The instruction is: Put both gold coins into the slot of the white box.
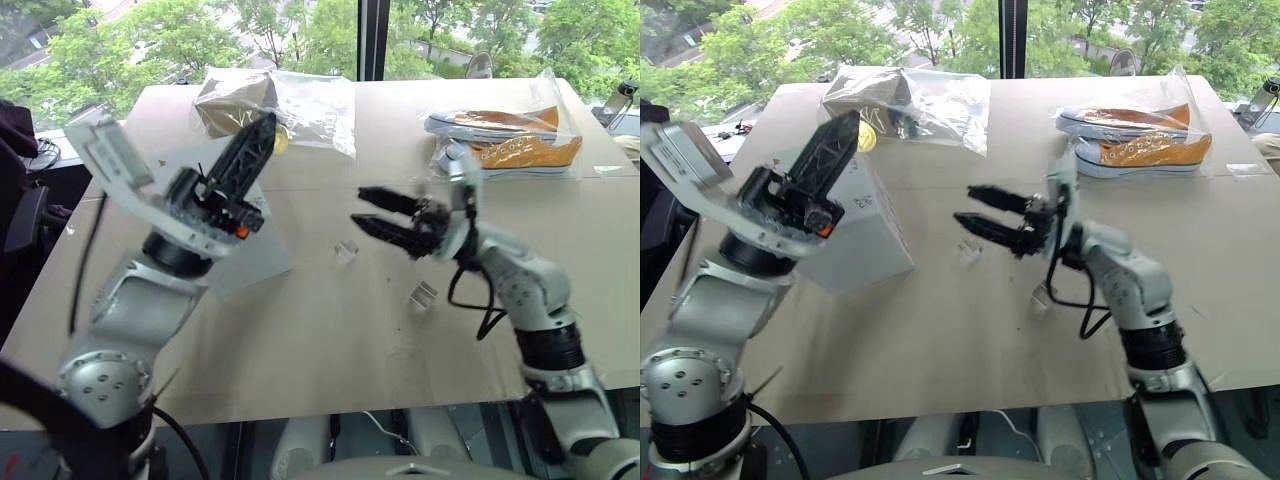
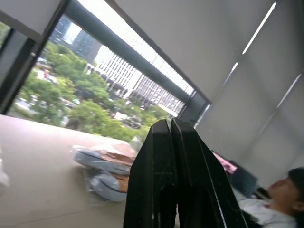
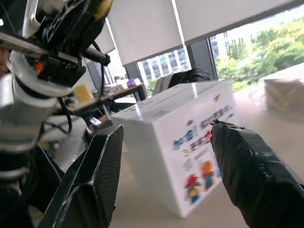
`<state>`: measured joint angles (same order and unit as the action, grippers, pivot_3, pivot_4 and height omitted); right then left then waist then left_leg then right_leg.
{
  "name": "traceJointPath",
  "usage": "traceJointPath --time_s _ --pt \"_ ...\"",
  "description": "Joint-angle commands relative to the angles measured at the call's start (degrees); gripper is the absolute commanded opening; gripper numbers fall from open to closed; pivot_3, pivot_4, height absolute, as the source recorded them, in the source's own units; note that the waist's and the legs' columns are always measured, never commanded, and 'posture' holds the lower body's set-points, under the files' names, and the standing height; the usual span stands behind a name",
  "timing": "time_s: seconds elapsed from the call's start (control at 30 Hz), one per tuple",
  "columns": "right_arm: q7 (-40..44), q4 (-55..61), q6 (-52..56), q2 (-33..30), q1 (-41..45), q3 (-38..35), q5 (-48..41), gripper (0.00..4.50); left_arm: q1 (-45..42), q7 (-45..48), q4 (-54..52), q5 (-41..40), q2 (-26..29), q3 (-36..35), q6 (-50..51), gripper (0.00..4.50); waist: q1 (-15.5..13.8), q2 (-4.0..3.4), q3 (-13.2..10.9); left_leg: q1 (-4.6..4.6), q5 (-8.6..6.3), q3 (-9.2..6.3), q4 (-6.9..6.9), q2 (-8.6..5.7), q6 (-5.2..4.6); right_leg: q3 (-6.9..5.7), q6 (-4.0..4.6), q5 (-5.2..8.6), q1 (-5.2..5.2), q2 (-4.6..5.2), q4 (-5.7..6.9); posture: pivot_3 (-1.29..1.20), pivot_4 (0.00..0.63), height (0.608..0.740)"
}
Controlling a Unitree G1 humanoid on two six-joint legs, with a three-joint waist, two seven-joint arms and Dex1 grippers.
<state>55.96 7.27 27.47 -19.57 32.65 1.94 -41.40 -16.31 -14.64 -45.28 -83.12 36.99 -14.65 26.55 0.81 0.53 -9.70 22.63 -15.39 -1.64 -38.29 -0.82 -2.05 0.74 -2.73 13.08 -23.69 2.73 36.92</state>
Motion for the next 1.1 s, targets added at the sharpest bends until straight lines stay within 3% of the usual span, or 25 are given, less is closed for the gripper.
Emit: traceJointPath --time_s 0.03,0.2,0.53,1.1 --pt "5.61 -2.20 -6.63 -0.31 3.27 -1.45 1.40 3.14 -2.28 -11.76 -0.03 10.22 5.47 1.67 6.32 0.00 0.00 0.01 -0.01 0.00 0.00 -0.04 0.01 0.01 0.01 0.01 0.00 0.00 -0.01 -0.04 0.00 0.00 0.150 0.740" --pt "9.58 -6.38 -9.83 -0.59 7.00 -0.61 3.66 3.14 -3.46 -23.44 0.12 17.13 8.71 1.31 13.69 0.00 -0.05 0.00 -0.05 0.00 0.12 -0.05 0.04 0.01 0.22 0.04 0.00 0.00 -0.04 -0.05 0.02 0.00 0.150 0.740" --pt "12.58 -11.71 -12.80 0.95 8.67 -0.93 5.57 3.14 -6.02 -39.64 1.10 23.14 2.61 4.28 27.78 0.00 -0.41 0.06 -0.08 0.08 0.16 -0.09 0.04 -0.04 0.30 0.13 0.00 -0.01 -0.04 0.13 -0.01 0.00 0.150 0.740" --pt "11.69 -11.73 -13.57 1.16 8.25 -2.37 5.89 3.14 -9.88 -33.24 5.73 35.00 -10.48 5.14 36.33 0.00 -0.54 0.07 -0.06 0.08 0.19 -0.13 0.03 -0.09 0.36 0.11 0.00 -0.01 -0.03 0.19 0.04 0.00 0.150 0.740"
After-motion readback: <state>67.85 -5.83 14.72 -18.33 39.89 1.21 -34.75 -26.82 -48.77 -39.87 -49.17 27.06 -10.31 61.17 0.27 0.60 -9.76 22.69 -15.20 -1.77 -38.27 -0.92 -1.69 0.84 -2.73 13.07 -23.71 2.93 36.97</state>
